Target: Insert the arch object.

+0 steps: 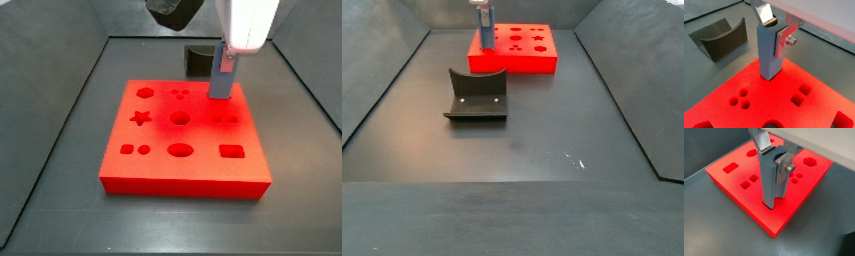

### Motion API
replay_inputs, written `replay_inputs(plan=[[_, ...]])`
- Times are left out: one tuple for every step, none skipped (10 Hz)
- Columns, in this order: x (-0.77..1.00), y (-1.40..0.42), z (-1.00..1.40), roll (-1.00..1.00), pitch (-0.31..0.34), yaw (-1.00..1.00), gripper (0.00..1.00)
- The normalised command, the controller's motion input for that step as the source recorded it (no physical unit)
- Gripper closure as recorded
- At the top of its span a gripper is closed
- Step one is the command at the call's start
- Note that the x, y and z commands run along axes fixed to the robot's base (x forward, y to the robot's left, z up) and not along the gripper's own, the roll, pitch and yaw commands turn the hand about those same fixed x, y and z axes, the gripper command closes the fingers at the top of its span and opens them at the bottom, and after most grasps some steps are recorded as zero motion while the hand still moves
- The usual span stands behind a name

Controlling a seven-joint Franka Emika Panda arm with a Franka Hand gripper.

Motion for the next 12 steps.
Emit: replay_inputs(plan=[[0.0,-0.04,-0.12,0.0,-0.046,0.0,1.0],[0.0,-0.06,-0.09,0.0,-0.04,0.07,1.0],[0.0,-0.03,-0.19,0.0,-0.049,0.01,1.0],[0.04,0.0,-0.31,0.04,-0.034,0.0,1.0],[0.07,0.0,-0.47,0.15,-0.033,0.0,1.0],[0.1,-0.01,-0.5,0.18,-0.021,0.0,1.0],[0.08,-0.03,-0.53,0.17,-0.039,-0.01,1.0],[0.0,-0.05,-0.52,0.23,-0.031,0.0,1.0],[-0.1,-0.04,-0.47,0.26,-0.03,0.0,1.0],[-0.12,-0.03,-0.45,0.22,-0.03,0.0,1.0],[-0.11,0.0,-0.3,0.11,-0.029,0.0,1.0],[0.0,0.0,0.0,0.0,0.0,0.0,1.0]])
